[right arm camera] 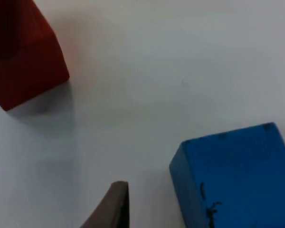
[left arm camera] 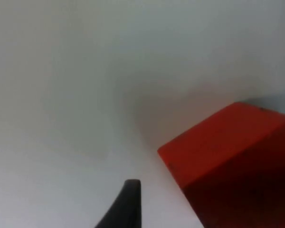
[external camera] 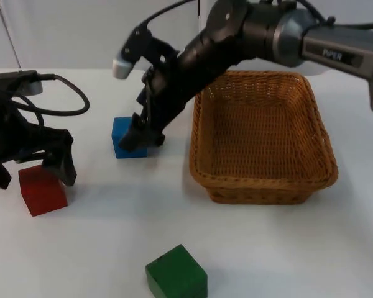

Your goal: Pick up one cube with each hand and place exactly two cubes into the same basket, leaving the remaining cube outside.

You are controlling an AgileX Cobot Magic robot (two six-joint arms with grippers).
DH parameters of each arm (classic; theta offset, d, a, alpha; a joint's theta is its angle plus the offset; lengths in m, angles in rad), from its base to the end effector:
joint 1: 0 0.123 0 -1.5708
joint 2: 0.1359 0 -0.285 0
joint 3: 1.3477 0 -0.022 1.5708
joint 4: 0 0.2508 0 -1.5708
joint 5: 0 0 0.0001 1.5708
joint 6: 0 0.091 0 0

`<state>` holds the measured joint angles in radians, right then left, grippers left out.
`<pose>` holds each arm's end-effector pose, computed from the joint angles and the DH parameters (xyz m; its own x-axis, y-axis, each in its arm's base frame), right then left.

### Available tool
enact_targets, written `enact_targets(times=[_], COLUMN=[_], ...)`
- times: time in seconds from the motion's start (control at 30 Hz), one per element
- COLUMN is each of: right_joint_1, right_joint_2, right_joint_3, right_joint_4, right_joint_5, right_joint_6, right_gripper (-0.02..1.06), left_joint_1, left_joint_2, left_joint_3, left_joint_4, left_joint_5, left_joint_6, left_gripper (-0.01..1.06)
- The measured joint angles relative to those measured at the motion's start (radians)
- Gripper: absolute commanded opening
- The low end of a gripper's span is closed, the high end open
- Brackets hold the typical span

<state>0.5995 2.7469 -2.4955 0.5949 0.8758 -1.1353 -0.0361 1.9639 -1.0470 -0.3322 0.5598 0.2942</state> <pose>0.4522 0.3565 0.1100 -0.0244 -0.7428 -0.6690 -0.9809 0.1469 -0.1273 0.3468 -0.0283 0.1111 -0.9774 0.0450 -0.2065 0.0806 0.9826 -0.1675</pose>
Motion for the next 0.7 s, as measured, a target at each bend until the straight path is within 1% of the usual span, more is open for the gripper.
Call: enact_targets(times=[0.33,0.47,0.57,0.7], right_joint_1=[0.000,0.011,0.016,0.019], right_joint_2=[0.039,0.040,0.040,0.040], right_joint_3=[0.000,-0.004,-0.005,-0.005], right_joint_4=[0.014,0.046,0.050,0.057], right_joint_5=[-0.048,-0.073,-0.092,-0.096], right_joint_6=[-0.023,-0.053,-0.060,-0.065], right_gripper=[1.03,1.03,1.03,1.03], left_joint_1=[0.000,0.000,0.000,0.000], left_joint_2=[0.050,0.077,0.086,0.088], left_joint_3=[-0.002,-0.002,-0.002,-0.002], left_joint_4=[-0.011,-0.011,-0.011,-0.011], left_joint_5=[-0.009,-0.030,-0.033,-0.035], left_joint_6=[-0.004,-0.004,-0.004,-0.004], left_gripper=[0.94,0.94,0.94,0.94])
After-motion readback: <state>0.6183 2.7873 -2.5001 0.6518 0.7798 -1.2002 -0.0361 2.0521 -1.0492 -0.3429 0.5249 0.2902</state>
